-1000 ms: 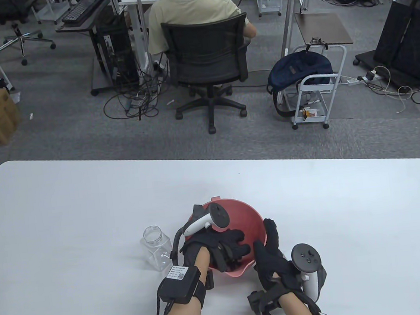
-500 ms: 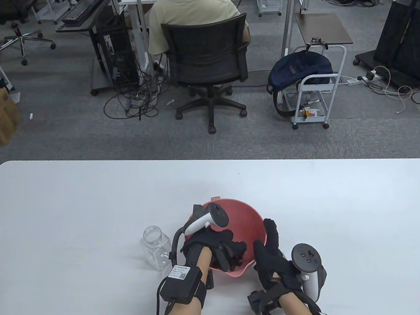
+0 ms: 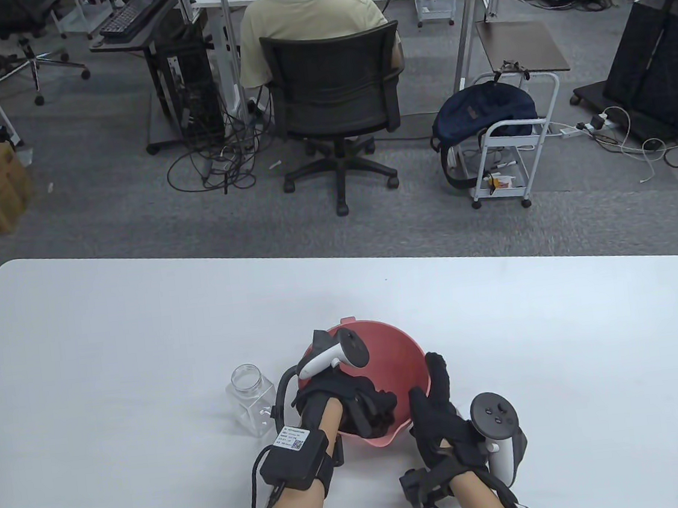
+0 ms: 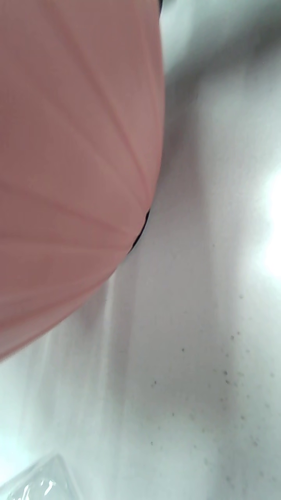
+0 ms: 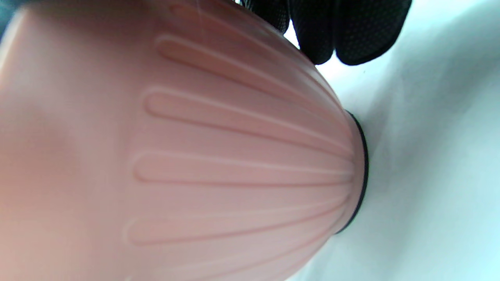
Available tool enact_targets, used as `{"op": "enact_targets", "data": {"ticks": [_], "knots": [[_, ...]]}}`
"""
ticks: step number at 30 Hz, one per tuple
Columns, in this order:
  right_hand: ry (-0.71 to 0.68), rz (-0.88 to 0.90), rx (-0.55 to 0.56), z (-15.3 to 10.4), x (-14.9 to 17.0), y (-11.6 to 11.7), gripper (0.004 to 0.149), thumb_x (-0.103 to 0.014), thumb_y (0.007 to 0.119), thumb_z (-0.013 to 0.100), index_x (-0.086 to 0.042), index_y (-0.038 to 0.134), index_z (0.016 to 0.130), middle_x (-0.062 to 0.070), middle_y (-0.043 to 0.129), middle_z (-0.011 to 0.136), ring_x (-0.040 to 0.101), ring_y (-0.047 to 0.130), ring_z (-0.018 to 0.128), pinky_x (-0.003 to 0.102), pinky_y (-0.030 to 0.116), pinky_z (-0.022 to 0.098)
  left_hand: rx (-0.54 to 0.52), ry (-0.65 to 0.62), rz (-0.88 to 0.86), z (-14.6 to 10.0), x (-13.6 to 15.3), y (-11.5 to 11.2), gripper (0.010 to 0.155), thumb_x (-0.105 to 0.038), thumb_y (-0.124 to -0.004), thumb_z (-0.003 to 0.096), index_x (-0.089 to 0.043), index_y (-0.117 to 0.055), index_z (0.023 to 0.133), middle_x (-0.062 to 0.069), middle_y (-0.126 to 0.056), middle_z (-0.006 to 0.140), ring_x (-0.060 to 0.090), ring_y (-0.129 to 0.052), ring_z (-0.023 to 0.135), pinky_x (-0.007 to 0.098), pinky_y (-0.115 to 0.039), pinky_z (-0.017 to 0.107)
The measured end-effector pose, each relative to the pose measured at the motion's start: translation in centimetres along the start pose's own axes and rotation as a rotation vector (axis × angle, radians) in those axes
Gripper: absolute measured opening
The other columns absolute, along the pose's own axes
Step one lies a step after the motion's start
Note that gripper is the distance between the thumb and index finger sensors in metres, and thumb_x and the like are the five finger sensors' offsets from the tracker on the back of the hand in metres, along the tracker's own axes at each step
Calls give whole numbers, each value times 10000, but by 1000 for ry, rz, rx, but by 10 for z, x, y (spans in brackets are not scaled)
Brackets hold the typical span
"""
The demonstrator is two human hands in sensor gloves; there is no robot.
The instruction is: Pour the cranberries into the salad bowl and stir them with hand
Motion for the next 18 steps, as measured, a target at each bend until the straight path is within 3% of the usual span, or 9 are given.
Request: {"op": "enact_targets", "data": {"ticks": [4,11,18], "knots": [[0,0,0,0,0,0,699,-734,602,487,-564,176,1015,175,469,1152,464,681,928,541,732,595,-6,-3,10,0,0,0,725,-902,-673,457,-521,-719,1072,-283,-1076,926,30,-1032,898,171,-923,631],[-1,-2,0,0,0,0,700,-735,601,487,-563,174,1014,175,469,1151,464,681,928,541,731,595,-16,-56,4,0,-2,1,614,-862,-758,409,-720,-741,1006,-455,-1058,982,-41,-951,1029,326,-788,806],[-3,-4,0,0,0,0,700,-735,601,487,-565,173,1014,175,469,1150,464,680,928,541,732,595,-22,-69,8,0,-3,0,627,-848,-776,399,-742,-698,1013,-508,-921,1094,-127,-761,1161,351,-702,871]]}}
Point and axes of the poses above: the tracker on the back of each hand, its own x axis roughly to the little-finger side, its own z axis roughly from the wrist to the fingertips, y = z × x, the point moved 1 cm from there along z, roughly from the wrist to the fingertips
